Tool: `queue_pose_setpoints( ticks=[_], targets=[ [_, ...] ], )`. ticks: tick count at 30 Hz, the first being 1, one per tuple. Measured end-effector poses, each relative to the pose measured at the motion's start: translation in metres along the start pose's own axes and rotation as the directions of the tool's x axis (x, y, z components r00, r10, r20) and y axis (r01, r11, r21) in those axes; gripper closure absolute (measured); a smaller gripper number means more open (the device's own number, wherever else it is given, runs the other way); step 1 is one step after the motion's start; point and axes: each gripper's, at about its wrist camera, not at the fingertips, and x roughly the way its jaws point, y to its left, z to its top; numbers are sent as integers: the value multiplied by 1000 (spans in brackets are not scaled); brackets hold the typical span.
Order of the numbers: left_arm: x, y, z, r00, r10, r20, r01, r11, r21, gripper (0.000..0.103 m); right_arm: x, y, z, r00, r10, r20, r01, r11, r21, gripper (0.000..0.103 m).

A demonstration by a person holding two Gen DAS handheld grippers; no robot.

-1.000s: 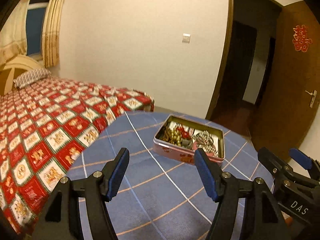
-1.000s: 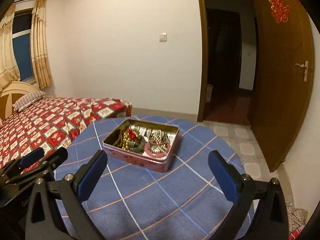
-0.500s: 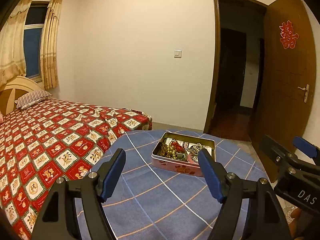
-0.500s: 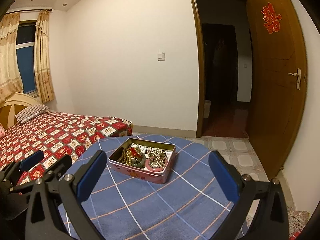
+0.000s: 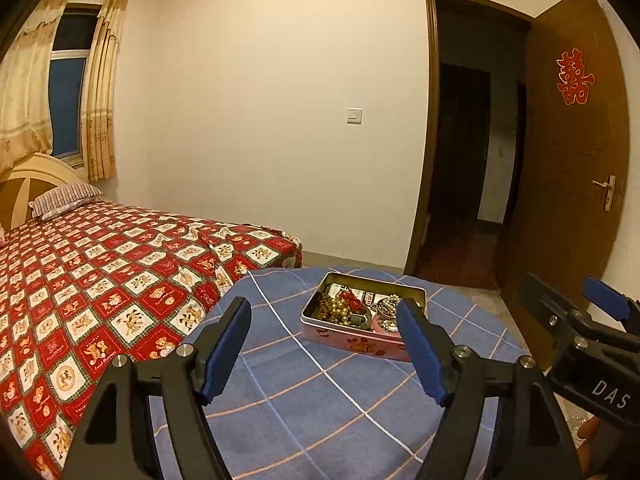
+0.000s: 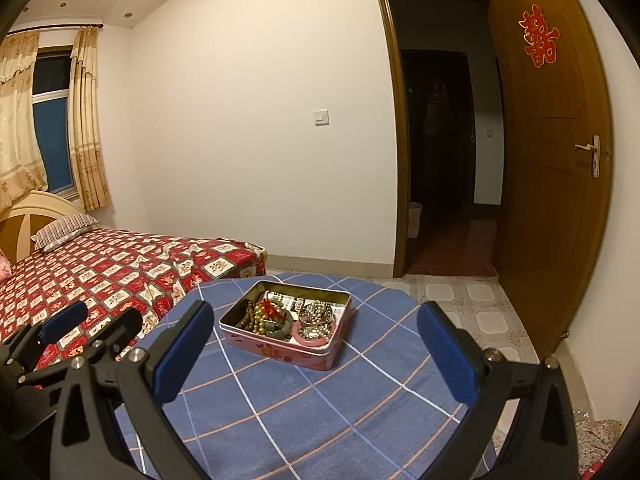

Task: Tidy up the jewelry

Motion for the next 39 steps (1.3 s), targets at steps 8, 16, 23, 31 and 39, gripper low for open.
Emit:
queue_pose_setpoints(
  ticks=[8, 16, 23, 31, 39],
  targets=[
    [-3, 1, 1, 1000, -4, 5, 5, 1000, -8, 27, -2, 3, 1, 1000, -1, 5, 1, 1000, -4, 0],
    [-5, 2, 2, 1000, -5, 11, 5, 1000, -12, 27, -4, 3, 2, 1000, -1, 10, 1, 1000, -2, 0],
    [-8, 1, 3, 1000, -3, 19, 3, 1000, -9, 27, -5, 2, 3, 1000, 4, 9, -4, 1000, 2, 0],
    [-9, 2, 6, 1000, -4, 21, 4, 1000, -22, 27, -6, 2, 4, 1000, 5, 12, -5, 1000, 4, 0],
    [-9, -3, 7, 999, 8, 33, -8, 1000, 9, 26, -5, 0, 5, 1000, -1, 14, 1, 1000, 7, 0]
  ],
)
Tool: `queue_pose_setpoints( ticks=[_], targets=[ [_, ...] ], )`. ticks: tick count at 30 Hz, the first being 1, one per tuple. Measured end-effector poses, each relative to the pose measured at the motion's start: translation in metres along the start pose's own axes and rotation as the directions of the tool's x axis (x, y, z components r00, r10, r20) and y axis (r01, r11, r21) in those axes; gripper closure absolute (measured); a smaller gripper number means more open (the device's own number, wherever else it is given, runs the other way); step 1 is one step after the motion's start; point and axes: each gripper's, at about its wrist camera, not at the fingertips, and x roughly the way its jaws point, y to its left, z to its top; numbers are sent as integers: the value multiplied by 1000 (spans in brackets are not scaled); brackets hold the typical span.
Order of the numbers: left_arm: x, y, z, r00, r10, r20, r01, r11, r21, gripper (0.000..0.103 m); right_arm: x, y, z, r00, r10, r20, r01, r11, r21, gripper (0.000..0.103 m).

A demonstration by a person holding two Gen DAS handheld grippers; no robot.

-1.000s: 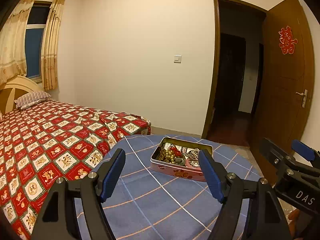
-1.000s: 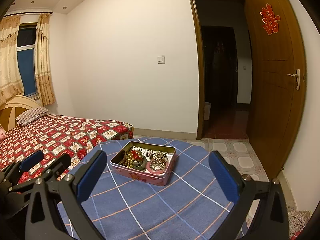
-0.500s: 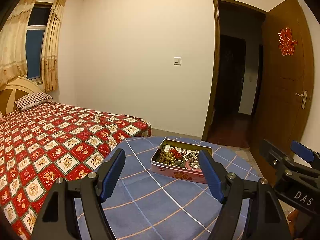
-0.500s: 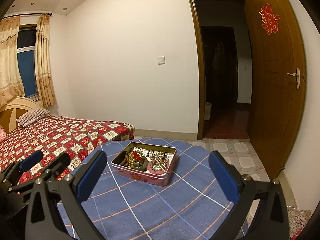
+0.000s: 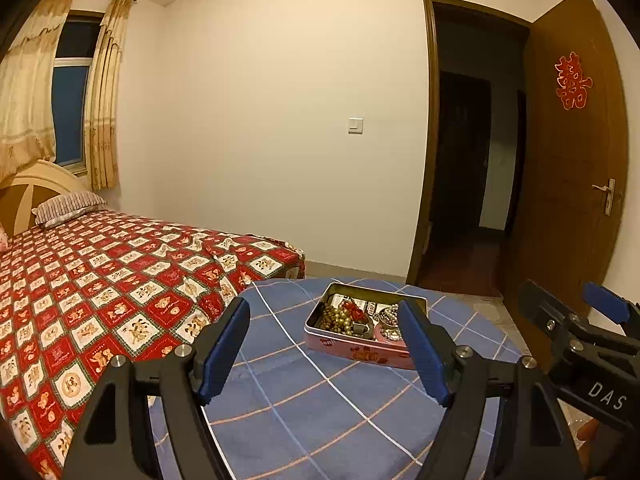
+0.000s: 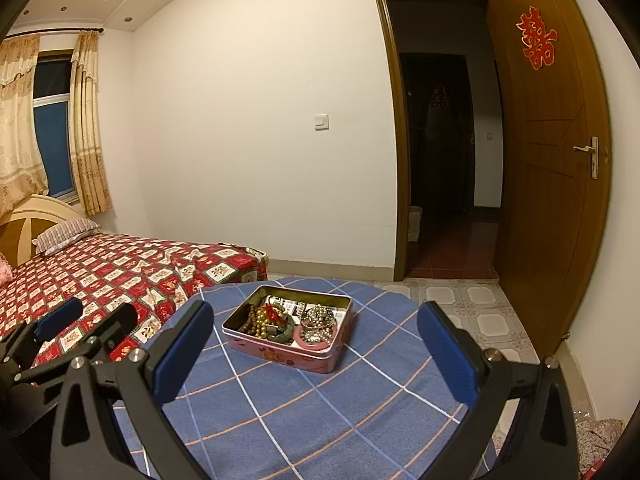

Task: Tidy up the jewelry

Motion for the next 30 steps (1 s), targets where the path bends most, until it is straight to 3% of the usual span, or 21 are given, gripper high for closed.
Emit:
queue_pose_setpoints(
  ticks=[6, 11, 16, 20, 25, 30],
  targets=[
    [0, 1, 2, 1000, 1, 5, -1, 1000, 0, 21, -3, -1, 2, 1000, -2, 8, 2, 1000, 5, 0],
    [1, 0, 4, 999, 45, 6, -45, 999, 3, 16, -2, -2, 2, 1000, -11, 7, 11, 1000, 4, 0],
    [-1, 0, 2, 998, 30, 46, -31, 999, 9, 15, 0, -5, 1, 1000, -23, 4, 23, 1000, 11, 0],
    [6, 3, 1, 1000, 0, 30, 0, 1000, -17, 14, 4, -6, 0, 1000, -26, -9, 27, 1000, 14, 0],
    [4, 4, -3, 998, 17, 61, -14, 999, -37, 14, 7, -8, -2, 999, -27, -23, 28, 999, 20, 0],
    [10, 3, -2, 998, 40, 44, -38, 999, -27, 13, 10, -9, -3, 999, -31, -32, 31, 999, 22, 0]
  ],
)
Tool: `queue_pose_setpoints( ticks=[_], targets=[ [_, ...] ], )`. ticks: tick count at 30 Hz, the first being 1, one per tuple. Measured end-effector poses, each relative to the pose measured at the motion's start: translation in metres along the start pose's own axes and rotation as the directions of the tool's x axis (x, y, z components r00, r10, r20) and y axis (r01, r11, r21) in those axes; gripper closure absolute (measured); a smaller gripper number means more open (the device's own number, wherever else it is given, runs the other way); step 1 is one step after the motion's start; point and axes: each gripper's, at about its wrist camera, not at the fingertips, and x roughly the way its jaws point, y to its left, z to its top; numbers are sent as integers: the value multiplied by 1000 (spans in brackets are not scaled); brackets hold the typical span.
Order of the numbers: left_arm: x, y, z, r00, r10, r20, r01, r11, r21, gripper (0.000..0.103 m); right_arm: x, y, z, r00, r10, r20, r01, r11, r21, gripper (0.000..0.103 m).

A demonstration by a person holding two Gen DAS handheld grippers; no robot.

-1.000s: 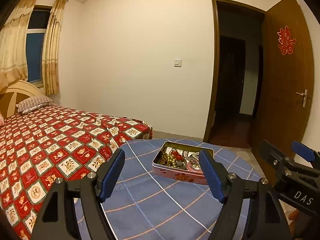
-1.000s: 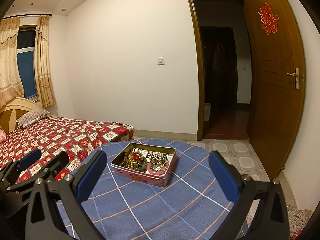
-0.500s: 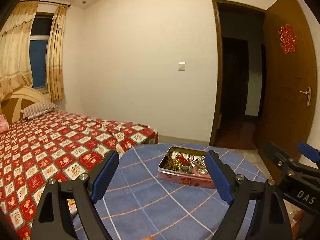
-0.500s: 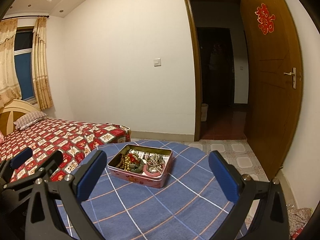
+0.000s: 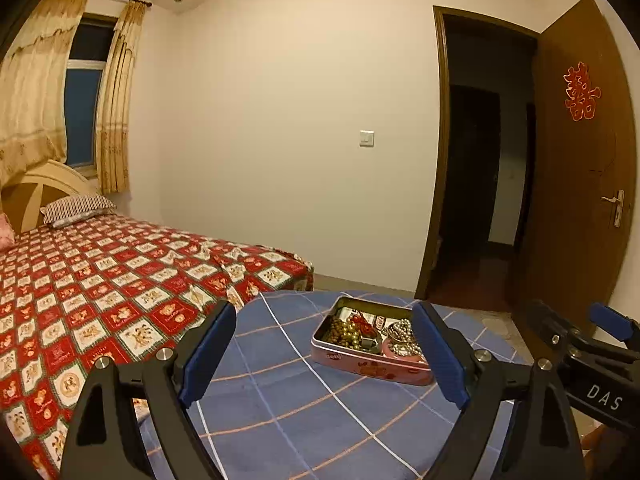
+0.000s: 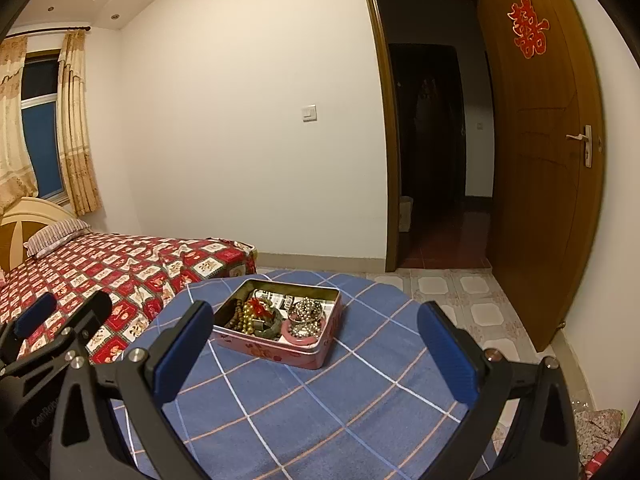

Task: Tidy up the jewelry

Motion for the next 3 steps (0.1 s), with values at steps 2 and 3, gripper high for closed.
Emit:
queue_pose_setpoints(
  ticks=[2, 3],
  targets=[
    [3, -3, -1, 1000, 17, -3, -17, 1000, 25, 13, 1, 0, 0, 1000, -4, -4, 4, 1000, 0, 0],
    [5, -7, -2, 1000, 30, -6, -29, 998, 50, 13, 3, -1, -1, 1000, -6, -7, 6, 1000, 0, 0]
  ],
)
